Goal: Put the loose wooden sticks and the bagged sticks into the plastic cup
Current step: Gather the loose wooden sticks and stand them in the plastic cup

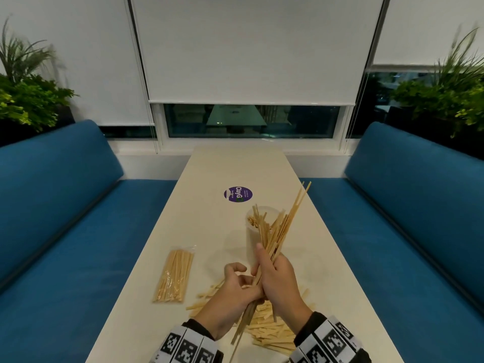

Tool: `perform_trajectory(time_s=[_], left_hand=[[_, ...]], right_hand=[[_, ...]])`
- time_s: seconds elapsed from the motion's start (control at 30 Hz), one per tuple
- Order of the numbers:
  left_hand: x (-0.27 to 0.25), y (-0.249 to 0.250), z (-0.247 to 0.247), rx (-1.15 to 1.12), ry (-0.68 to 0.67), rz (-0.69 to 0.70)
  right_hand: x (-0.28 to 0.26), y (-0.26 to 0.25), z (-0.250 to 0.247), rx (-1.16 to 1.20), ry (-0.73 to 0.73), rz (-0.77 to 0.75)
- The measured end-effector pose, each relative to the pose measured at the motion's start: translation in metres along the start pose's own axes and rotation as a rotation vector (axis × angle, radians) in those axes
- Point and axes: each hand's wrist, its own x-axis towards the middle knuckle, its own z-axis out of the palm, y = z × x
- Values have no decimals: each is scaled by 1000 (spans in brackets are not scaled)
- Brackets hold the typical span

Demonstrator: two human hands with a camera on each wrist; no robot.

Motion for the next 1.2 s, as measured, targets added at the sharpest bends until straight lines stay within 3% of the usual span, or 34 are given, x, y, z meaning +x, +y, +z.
perform_trajectory(time_s=[0.13, 0.2, 0.37, 0.53, 0.83, 1.03, 1.2], left_hand=[[-2, -4, -3, 19, -60, 2], [0, -9, -6, -80, -75, -34], [8, -21, -18, -573, 2, -309], [10, -25, -16, -652, 71, -434], [5, -5, 4, -1107, 96, -346], [2, 6, 11, -1061, 114, -258], [0, 2, 12, -887, 57, -250]], right_hand=[[5, -8, -4, -8, 52, -81], [9, -16, -8, 18, 64, -100], [10, -44, -5, 116, 37, -166], [11, -54, 2, 133, 5, -260], [-4, -28, 14, 187, -77, -207], [-8, -25, 14, 241, -79, -144], [-10, -26, 15, 247, -111, -124]])
